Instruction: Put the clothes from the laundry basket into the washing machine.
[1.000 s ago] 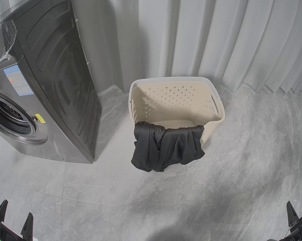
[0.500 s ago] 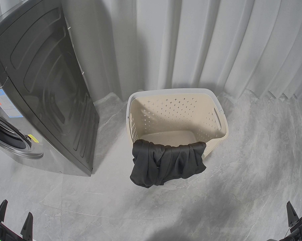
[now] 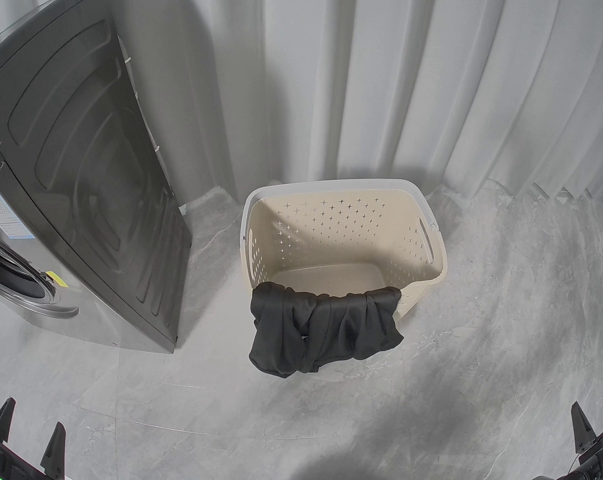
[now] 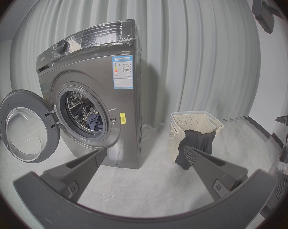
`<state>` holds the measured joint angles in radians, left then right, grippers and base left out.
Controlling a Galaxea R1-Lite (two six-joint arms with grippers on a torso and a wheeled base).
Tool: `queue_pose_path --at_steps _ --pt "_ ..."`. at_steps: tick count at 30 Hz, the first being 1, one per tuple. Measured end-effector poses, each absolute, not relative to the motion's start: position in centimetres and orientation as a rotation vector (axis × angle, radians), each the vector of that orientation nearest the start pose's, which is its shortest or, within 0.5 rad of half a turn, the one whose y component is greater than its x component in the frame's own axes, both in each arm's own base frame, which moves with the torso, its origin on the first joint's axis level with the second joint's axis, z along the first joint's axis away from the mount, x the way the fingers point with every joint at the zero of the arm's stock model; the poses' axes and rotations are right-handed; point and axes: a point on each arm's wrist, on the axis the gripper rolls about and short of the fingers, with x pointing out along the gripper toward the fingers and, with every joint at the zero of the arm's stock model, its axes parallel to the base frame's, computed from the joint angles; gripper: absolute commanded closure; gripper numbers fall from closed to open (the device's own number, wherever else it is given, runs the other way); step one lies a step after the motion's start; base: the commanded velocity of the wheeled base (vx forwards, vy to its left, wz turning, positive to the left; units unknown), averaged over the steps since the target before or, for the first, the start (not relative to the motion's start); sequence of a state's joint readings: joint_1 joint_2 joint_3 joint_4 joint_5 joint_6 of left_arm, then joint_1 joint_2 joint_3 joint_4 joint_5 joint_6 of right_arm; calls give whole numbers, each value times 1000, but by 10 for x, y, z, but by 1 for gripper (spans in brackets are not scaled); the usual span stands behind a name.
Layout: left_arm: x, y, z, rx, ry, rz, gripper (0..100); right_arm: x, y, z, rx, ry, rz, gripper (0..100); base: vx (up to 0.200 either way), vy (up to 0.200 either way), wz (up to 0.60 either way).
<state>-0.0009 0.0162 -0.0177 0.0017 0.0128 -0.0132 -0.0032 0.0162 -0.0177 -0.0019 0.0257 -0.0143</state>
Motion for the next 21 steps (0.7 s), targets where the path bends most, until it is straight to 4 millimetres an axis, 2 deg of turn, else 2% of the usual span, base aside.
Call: queue_pose_path --at_steps 3,7,11,17,21 --pt "-23 0 81 -13 0 12 0 -24 1 87 -16 -36 28 0 0 0 0" --pt "-23 0 81 -14 0 11 0 -31 1 110 -15 -121 37 0 0 0 0" --pt "-23 0 81 -14 0 11 0 -28 1 122 -3 -104 69 0 0 0 0" --pt "-23 0 81 -13 0 11 0 -4 2 139 22 10 133 0 0 0 0" --pt "-23 0 81 -14 0 8 0 24 5 147 37 132 206 0 0 0 0"
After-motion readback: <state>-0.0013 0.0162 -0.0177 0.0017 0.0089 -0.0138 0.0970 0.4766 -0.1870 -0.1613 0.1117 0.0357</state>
